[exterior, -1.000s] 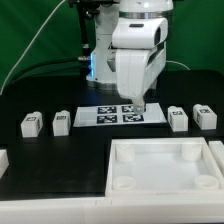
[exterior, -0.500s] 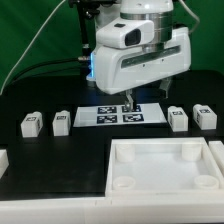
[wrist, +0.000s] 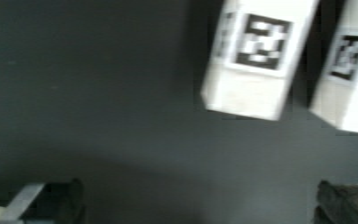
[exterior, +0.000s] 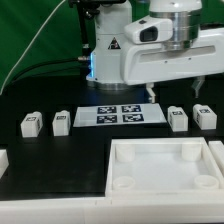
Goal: Assemble one leg
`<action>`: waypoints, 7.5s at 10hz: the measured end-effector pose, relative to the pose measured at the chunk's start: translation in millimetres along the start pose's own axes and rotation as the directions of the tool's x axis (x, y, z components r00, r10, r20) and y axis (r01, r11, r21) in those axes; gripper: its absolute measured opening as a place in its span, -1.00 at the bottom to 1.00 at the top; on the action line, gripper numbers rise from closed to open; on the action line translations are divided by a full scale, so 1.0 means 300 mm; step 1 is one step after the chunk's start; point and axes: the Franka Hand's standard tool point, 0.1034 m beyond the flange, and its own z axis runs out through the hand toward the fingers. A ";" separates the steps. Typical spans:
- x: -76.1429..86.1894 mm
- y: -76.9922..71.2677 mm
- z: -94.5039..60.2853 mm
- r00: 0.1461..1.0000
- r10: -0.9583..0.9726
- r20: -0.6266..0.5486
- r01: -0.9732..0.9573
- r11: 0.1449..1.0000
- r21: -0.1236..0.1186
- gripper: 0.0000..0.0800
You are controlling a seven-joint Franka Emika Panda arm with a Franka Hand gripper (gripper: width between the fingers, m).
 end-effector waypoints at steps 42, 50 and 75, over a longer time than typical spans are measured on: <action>-0.005 -0.214 0.230 0.623 0.043 0.781 -0.047 0.999 -0.018 0.04; 0.007 -0.214 0.204 0.627 0.043 0.778 -0.045 0.999 -0.019 -0.26; 0.413 0.071 -0.224 0.997 0.006 -0.082 -0.004 1.000 0.028 -0.26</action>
Offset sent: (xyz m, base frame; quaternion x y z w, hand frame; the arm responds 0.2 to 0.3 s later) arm 0.0064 0.0757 0.0015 0.0068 0.0061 0.0936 0.9956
